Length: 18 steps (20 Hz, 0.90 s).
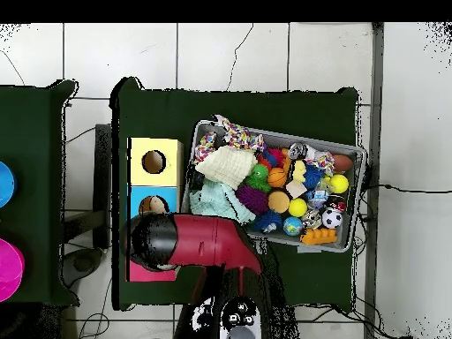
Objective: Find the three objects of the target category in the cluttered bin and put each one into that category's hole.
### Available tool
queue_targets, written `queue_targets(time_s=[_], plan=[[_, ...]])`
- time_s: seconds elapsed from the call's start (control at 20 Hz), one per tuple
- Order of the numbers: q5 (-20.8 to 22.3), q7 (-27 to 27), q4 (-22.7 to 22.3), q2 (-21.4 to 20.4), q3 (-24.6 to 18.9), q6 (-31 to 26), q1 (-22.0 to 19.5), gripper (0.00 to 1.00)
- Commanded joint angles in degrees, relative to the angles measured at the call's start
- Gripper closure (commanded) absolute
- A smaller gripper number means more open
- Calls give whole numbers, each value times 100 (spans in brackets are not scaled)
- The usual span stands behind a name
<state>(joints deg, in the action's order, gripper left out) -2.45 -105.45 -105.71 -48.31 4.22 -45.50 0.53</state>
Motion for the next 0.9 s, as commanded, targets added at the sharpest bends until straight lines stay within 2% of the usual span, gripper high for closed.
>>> queue_targets(time_s=[0.05, 0.6, 0.9], plan=[[-421, -1594, -690, -6, 204, -626, 4, 100], [-1273, -1637, -1716, -118, 76, 155, 306, 100], [-1799, -1718, -1821, 76, -88, 450, 613, 100]])
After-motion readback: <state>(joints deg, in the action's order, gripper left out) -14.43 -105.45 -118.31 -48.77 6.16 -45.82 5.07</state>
